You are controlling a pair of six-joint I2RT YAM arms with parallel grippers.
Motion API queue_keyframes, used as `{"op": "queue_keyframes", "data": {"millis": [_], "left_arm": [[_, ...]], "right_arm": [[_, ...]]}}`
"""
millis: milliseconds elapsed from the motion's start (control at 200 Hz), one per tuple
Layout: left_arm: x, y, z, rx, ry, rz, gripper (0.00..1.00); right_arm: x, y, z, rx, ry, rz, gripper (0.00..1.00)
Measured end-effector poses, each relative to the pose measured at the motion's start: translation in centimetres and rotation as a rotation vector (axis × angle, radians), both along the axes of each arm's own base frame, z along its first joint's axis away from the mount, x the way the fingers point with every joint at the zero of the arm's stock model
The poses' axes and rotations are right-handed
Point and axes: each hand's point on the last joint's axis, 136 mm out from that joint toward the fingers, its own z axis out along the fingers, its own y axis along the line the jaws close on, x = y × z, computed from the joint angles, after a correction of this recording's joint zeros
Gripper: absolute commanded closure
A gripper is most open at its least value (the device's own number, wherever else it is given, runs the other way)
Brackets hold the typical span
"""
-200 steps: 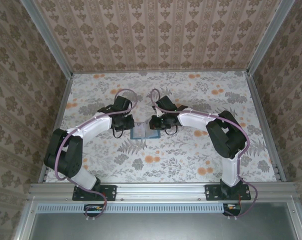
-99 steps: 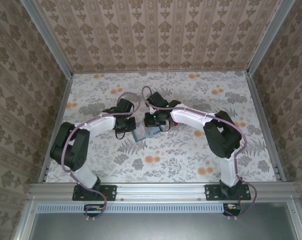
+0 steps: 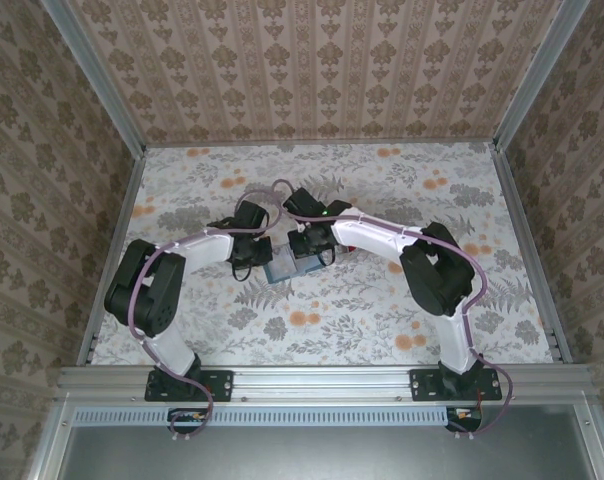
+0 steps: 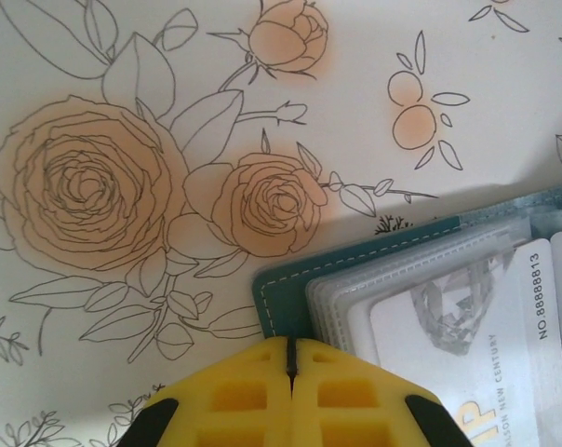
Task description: Put the credit cards into the card holder
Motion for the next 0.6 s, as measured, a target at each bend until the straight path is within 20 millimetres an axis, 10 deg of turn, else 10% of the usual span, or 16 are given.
{"op": "queue_keyframes", "data": {"millis": [600], "left_arm": [[-0.1,1.1,0.1,-0.068,-0.007,0.043,0.91]], "right_arm": [[-1.5,4.0,-0.5,0.014,-0.004,0.09,0.75]]}}
